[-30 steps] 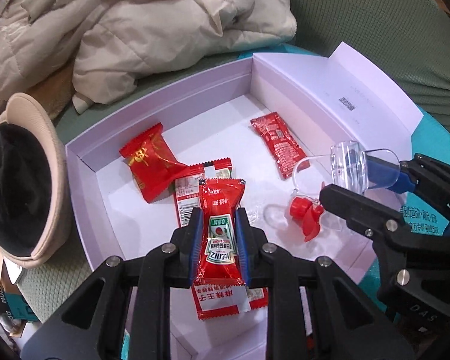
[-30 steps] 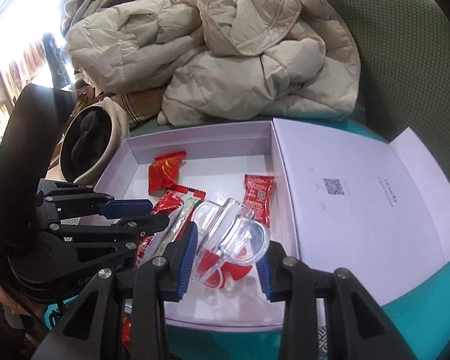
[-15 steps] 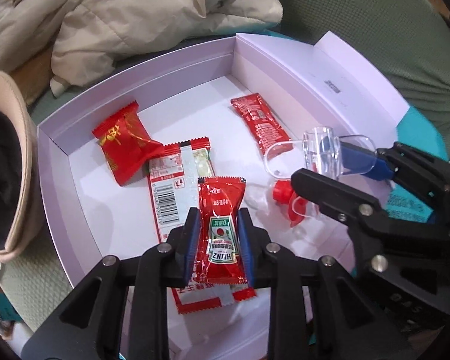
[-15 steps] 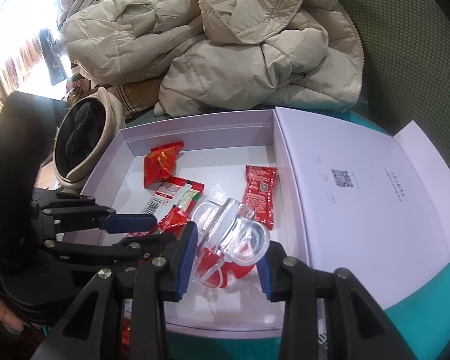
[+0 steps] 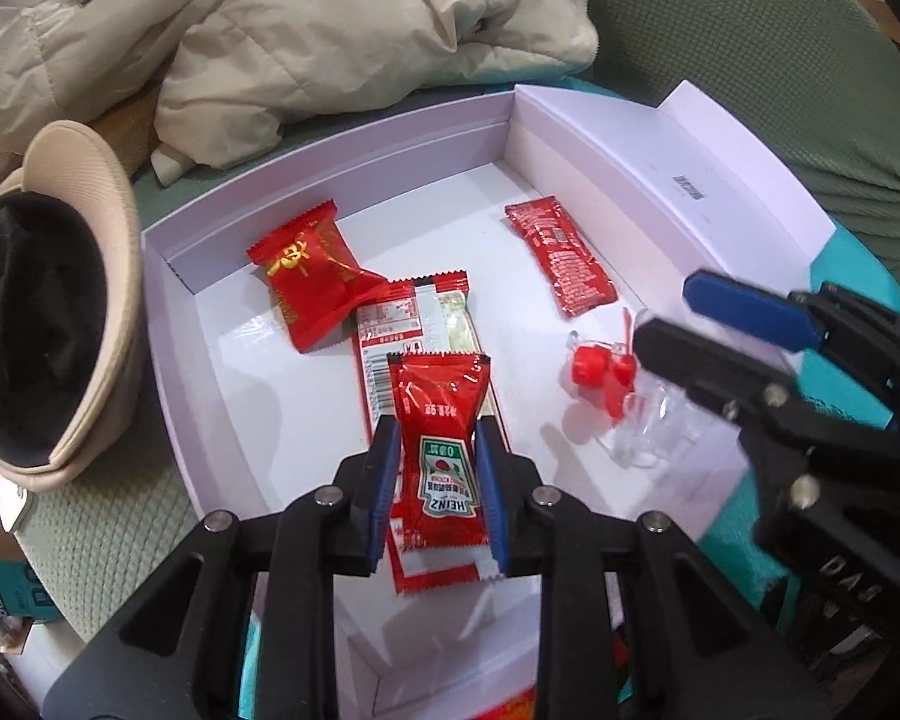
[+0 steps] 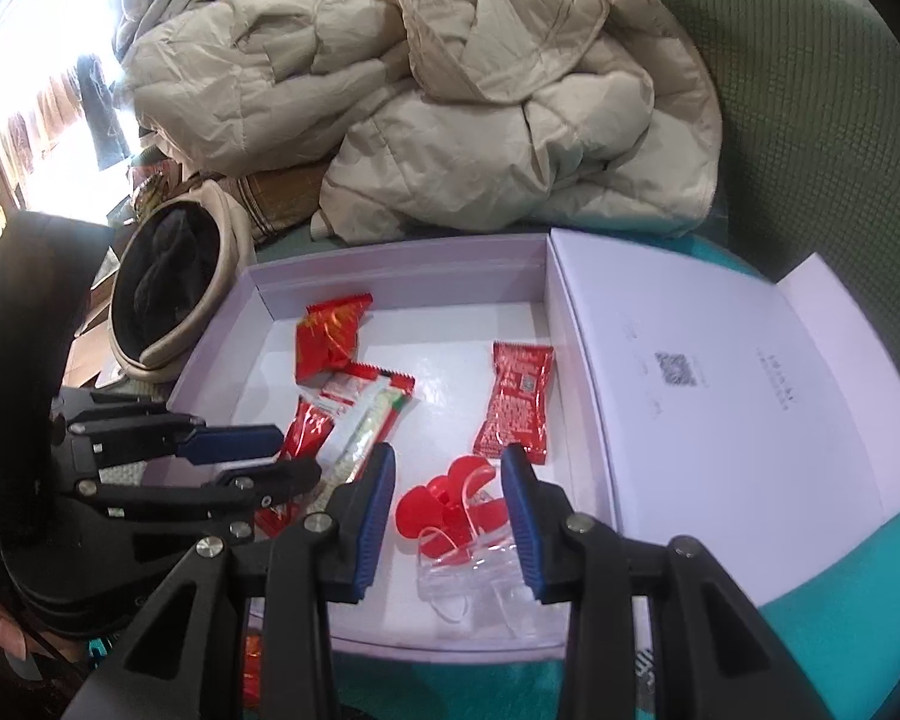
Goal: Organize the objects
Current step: 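Lower the ketchup packet and clear item into the box and open both grippers, then withdraw both grippers from the box toward the candies on the teal mat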
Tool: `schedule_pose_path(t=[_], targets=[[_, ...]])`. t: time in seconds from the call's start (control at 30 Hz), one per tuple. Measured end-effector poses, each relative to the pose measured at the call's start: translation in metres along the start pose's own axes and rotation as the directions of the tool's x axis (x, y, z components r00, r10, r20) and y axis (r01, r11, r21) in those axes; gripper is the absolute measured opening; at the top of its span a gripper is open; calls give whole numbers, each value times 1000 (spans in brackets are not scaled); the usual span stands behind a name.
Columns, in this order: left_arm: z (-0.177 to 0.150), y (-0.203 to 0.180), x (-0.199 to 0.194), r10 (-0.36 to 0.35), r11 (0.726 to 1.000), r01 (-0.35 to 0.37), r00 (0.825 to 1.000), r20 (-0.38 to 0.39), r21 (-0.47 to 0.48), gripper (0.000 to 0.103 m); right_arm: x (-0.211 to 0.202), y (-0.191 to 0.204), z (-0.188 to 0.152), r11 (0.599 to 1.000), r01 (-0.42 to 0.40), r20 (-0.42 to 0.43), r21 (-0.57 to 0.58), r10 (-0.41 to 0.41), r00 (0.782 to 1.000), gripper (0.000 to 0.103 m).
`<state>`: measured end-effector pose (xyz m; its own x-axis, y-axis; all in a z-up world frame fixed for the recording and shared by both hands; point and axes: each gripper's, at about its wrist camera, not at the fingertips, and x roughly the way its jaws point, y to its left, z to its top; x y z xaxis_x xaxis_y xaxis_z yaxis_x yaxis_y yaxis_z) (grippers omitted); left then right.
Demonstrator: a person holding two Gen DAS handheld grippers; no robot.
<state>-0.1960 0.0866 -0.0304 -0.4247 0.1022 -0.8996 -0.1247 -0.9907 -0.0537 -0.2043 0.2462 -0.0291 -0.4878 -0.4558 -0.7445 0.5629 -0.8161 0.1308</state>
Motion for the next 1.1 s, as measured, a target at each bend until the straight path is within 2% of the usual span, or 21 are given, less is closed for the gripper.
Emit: schedule_pose_path(t=[0.17,0.3,0.47,0.63,0.87,1.1], targets=[[-4,6,-22,-17,1000,17,1000,20,3,24,-26,11,10,1000,4,70,-26,-2,998,46],[-3,8,-43,8,1000,-9,999,47,21,24,-39,16,17,999,37,62,16,-38,997,46],[-1,19,-69,-5,1000,6,996,94,-8,24,-59,24,23,996,66,69,68,-71,995,55],[-4,25,-92,29,1000,-27,990,140,-12,24,-83,34,26,992,96,89,85,-104,991,61],[-20,20,-111,51,998,-55,986,156,20,29,-115,60,15,990,126,117,57,-132,984,66],[-38,23,-123,25,999,-29,985,169,21,32,-130,78,-3,986,155,115,67,-162,980,68]])
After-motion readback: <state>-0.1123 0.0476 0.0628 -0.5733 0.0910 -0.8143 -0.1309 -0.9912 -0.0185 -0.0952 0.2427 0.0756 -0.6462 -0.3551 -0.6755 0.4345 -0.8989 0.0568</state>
